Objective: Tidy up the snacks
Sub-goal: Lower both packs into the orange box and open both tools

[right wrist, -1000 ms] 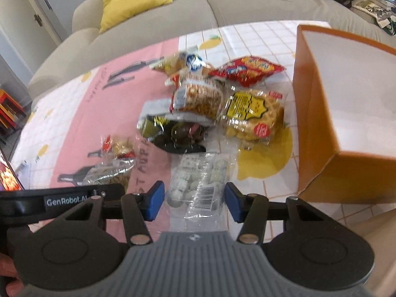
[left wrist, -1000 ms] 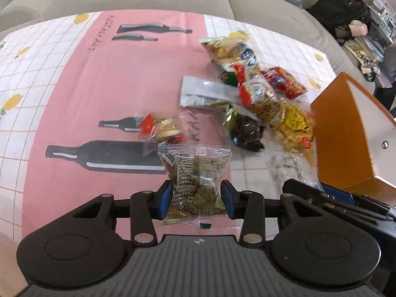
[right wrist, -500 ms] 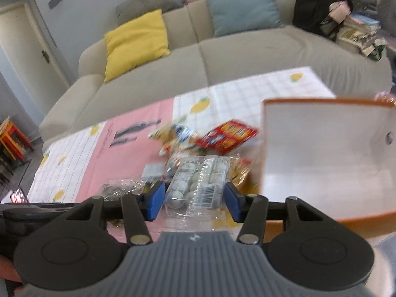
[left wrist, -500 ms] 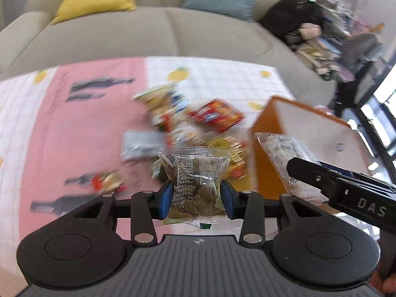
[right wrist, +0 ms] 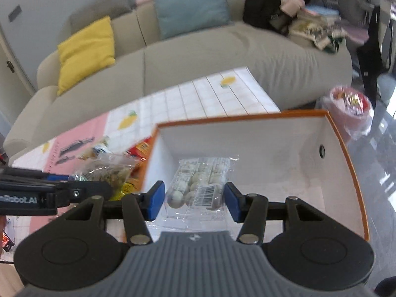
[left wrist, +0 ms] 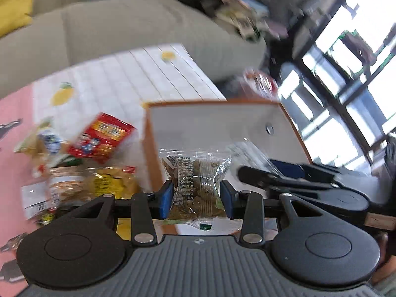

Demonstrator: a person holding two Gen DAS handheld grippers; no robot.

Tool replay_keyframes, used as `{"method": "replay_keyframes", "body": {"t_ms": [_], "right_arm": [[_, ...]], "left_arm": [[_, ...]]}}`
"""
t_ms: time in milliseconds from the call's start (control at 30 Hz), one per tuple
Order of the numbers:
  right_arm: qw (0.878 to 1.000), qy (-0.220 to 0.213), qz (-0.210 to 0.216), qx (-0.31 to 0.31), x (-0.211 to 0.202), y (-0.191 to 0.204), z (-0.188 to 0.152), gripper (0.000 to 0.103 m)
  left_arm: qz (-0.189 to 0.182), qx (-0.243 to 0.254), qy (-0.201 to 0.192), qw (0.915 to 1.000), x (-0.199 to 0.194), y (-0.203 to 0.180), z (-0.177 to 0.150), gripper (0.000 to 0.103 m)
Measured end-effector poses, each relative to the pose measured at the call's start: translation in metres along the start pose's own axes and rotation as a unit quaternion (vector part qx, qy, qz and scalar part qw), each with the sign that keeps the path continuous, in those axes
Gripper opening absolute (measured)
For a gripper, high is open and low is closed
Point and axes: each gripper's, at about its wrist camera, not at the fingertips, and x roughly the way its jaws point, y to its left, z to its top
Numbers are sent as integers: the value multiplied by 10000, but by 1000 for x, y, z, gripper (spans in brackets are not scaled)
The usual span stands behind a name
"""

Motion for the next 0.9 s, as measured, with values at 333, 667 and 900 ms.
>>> {"method": "replay_keyframes", "body": {"t_ms": [333,667,900], "right_arm": [[9958,869,-101,268,58,-43,-10,52],[9899,1411,-58,118,83,-34,-22,53],[9865,1617,-236,-114,88,-23,-24,57]], "left_arm": [[238,677,974,9927,70,-15,14,19],[531,767,1082,9897,79,-5,11,19],[536,733,1019,9906,72,-4,12,19]]}}
